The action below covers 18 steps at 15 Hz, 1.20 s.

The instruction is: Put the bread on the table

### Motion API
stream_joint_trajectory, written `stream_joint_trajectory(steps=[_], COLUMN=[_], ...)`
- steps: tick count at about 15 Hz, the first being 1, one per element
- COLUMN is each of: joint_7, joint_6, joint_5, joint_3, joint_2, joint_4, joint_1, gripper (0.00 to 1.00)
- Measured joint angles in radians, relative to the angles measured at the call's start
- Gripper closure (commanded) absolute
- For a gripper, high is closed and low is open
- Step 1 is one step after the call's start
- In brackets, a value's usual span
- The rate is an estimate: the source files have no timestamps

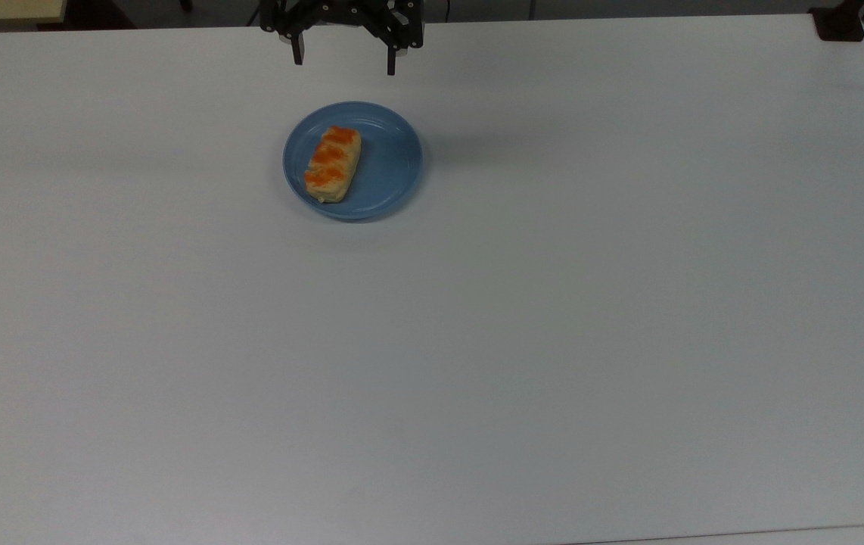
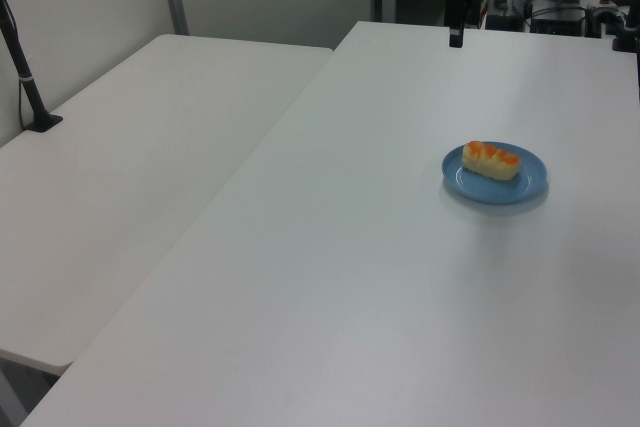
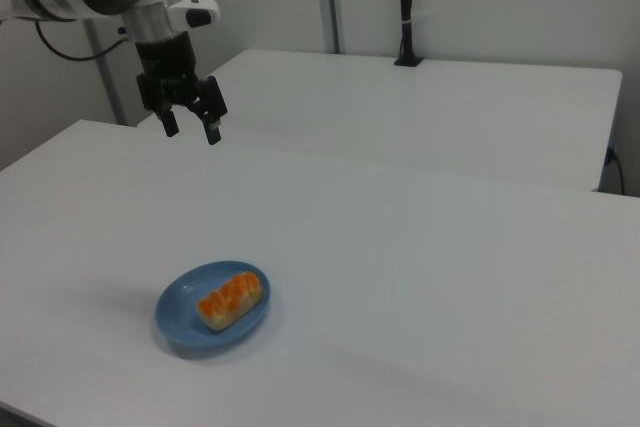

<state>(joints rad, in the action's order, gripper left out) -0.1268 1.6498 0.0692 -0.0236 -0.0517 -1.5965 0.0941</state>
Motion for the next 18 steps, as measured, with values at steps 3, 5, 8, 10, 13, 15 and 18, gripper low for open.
stream_joint_trajectory(steps=[3, 5, 8, 10, 13, 15, 18], joint_7=[0.000, 0.000, 0.000, 0.002, 0.025, 0.028, 0.032], joint_6=[-0.002, -0.002, -0.006, -0.007, -0.002, 0.051, 0.178], joint_5=[0.000, 0.000, 0.000, 0.000, 0.000, 0.000, 0.000], joint_3=[-0.001, -0.001, -0.002, -0.002, -0.002, -0.002, -0.002], joint_2=[0.000, -0.001, -0.007, -0.010, -0.018, -0.024, -0.038], joint_4=[-0.001, -0.005, -0.039, -0.087, -0.188, -0.259, -0.373], joint_1=[-0.003, -0.015, -0.050, -0.065, -0.078, -0.086, -0.100], gripper=[0.00, 0.00, 0.00, 0.00, 0.00, 0.00, 0.00])
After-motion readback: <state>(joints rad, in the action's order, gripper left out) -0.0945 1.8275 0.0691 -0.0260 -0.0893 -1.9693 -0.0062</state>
